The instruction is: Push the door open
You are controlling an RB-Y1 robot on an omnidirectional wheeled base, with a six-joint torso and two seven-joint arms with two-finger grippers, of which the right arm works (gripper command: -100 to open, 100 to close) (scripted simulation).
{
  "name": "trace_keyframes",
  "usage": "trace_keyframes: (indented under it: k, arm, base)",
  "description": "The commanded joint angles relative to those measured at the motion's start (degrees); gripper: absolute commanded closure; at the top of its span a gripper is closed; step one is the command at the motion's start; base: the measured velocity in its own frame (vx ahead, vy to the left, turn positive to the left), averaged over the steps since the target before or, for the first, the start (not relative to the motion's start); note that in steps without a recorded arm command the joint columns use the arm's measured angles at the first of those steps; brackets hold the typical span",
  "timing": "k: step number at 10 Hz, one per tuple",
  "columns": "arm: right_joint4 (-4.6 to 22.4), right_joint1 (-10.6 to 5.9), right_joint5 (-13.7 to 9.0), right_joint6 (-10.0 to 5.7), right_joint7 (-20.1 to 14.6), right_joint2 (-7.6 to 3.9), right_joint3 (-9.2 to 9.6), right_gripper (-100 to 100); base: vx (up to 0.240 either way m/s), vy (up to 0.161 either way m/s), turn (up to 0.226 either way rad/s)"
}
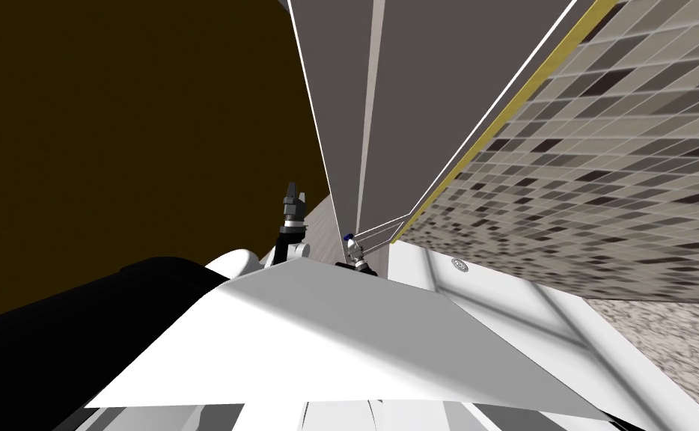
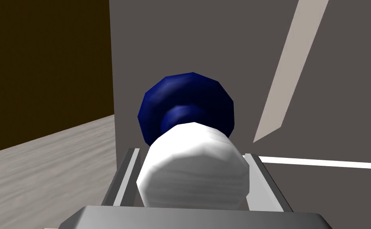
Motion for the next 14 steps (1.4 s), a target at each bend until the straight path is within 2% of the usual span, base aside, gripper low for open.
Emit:
trace_keyframes:
  k: [1,2,4,11,12,13,14]
  arm:
    - [-0.19,-0.09,0.01,-0.27,-0.03,0.09,-0.07,100]
    - [-0.19,-0.09,0.01,-0.27,-0.03,0.09,-0.07,100]
    - [0.41,0.26,-0.44,-0.15,0.03,0.37,-1.25,100]
    - [1.64,0.77,-2.01,-0.99,0.25,2.39,-6.1,100]
    - [0.8,1.34,-1.95,-0.23,0.77,1.79,-5.6,100]
    - [1.3,1.27,-2.36,-0.8,1.04,1.91,-7.38,100]
    - [1.42,1.28,-2.46,-0.91,1.13,1.94,-7.8,100]
  base:
    - [-0.014,-0.01,-0.005]
    - [-0.005,-0.003,-0.002]
    - [0.082,0.102,-0.03]
    - [0.157,0.178,-0.04]
    - [0.063,0.076,-0.02]
    - [0.111,0.141,-0.046]
    - [0.16,0.192,-0.084]
